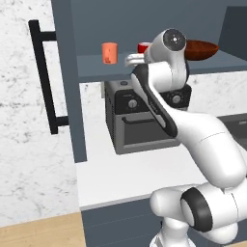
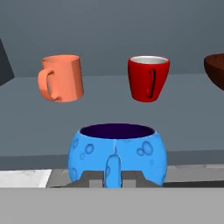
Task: Gather all objects into one cabinet and sort the glasses and bowls to opposite sides.
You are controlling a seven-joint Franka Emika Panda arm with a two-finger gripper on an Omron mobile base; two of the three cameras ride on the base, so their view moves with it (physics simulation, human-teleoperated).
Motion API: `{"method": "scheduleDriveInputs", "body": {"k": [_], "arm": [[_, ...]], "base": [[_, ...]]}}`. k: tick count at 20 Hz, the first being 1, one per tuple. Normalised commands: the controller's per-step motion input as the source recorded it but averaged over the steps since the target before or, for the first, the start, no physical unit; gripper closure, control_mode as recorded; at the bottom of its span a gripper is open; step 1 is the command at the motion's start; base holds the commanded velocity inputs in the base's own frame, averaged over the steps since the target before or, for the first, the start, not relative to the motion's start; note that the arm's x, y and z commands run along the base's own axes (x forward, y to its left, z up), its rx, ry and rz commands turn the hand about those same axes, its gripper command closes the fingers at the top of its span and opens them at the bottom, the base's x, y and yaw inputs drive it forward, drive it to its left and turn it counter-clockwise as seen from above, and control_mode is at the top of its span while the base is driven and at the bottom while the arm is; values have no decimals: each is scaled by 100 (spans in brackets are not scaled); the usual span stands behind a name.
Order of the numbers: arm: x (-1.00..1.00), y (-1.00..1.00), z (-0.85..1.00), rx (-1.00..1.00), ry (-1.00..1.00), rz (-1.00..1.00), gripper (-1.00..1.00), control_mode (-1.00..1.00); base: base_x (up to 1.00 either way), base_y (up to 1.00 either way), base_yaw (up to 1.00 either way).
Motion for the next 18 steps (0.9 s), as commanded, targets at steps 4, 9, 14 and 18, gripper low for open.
{"method": "scheduleDriveInputs", "body": {"k": [4, 9, 14, 18], "arm": [[46, 9, 0, 0, 0, 0, 100, -100], [7, 0, 0, 0, 0, 0, 100, -100], [-6, -5, 0, 0, -10, 0, 100, -100], [-8, -5, 0, 0, -13, 0, 100, -100]], "base": [[0, 0, 0], [0, 0, 0], [0, 0, 0], [0, 0, 0]]}}
